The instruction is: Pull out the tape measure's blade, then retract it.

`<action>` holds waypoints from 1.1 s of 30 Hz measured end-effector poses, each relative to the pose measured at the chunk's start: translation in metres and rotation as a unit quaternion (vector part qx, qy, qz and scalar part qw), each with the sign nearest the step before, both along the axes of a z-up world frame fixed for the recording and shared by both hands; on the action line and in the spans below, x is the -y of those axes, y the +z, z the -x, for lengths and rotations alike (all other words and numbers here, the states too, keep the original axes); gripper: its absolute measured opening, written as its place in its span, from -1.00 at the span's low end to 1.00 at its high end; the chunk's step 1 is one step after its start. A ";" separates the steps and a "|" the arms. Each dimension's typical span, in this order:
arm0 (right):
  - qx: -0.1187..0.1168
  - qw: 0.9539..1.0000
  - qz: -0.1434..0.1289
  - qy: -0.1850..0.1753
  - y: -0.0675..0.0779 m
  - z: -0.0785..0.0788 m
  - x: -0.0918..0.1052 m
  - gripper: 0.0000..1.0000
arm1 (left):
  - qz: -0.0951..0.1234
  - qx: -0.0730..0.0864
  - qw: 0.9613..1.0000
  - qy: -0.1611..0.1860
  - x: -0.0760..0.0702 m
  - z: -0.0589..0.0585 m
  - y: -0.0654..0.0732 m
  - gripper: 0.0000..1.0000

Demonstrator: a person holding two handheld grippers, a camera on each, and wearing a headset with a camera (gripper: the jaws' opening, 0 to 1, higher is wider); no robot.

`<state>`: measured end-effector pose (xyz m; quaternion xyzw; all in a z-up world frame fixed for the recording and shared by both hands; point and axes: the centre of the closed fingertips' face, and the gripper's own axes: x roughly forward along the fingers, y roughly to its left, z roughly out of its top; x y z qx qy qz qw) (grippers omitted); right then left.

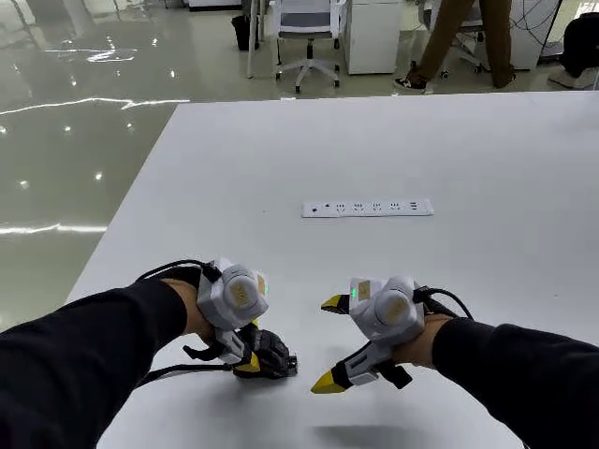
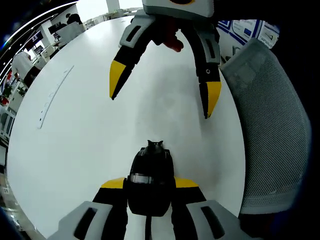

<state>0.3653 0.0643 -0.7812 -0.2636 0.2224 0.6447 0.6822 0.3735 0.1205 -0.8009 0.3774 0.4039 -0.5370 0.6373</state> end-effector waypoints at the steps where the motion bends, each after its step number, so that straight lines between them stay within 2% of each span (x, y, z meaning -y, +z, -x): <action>1: -0.002 1.000 0.004 0.003 -0.004 0.000 -0.003 0.42 | 0.002 0.000 1.000 0.002 0.000 0.000 0.000 -0.41; 4: -0.006 1.000 0.023 0.011 -0.016 0.001 -0.009 0.30 | -0.002 0.004 1.000 -0.001 0.000 0.002 -0.001 -0.41; 7: -0.009 0.999 0.027 0.017 -0.021 0.001 -0.016 0.17 | -0.006 0.008 1.000 -0.003 0.000 0.002 0.000 -0.41; 10: -0.019 0.999 0.041 0.020 -0.033 0.004 -0.019 0.02 | -0.008 0.006 1.000 -0.004 0.000 0.002 -0.001 -0.41; 12: -0.015 0.998 0.051 0.027 -0.038 0.006 -0.020 -0.07 | -0.013 0.003 1.000 -0.005 0.000 0.002 -0.001 -0.41; 14: -0.021 0.998 0.055 0.026 -0.042 0.005 -0.021 -0.19 | -0.018 0.001 1.000 -0.010 0.000 0.003 -0.001 -0.41; 19: -0.012 0.999 0.052 0.004 -0.047 -0.004 -0.024 -0.45 | -0.028 0.002 0.999 -0.015 0.000 0.001 -0.002 -0.41; 21: -0.010 0.998 0.058 0.007 -0.050 -0.005 -0.024 -0.55 | -0.030 0.001 0.999 -0.014 -0.001 0.000 -0.003 -0.41; 24: -0.009 0.998 0.063 0.020 -0.053 -0.001 -0.027 -0.51 | -0.031 -0.001 0.999 -0.013 -0.001 0.000 -0.003 -0.41; 29: -0.005 0.997 0.067 0.029 -0.058 0.000 -0.032 -0.70 | -0.027 -0.003 1.000 -0.013 -0.001 0.001 -0.004 -0.41; 31: -0.037 0.997 0.061 0.019 -0.057 0.000 -0.030 -0.73 | -0.026 -0.003 1.000 -0.016 -0.001 0.001 -0.004 -0.41; 33: -0.037 0.997 0.058 0.022 -0.053 -0.003 -0.027 -0.80 | -0.028 -0.002 0.999 -0.021 -0.001 0.001 -0.004 -0.41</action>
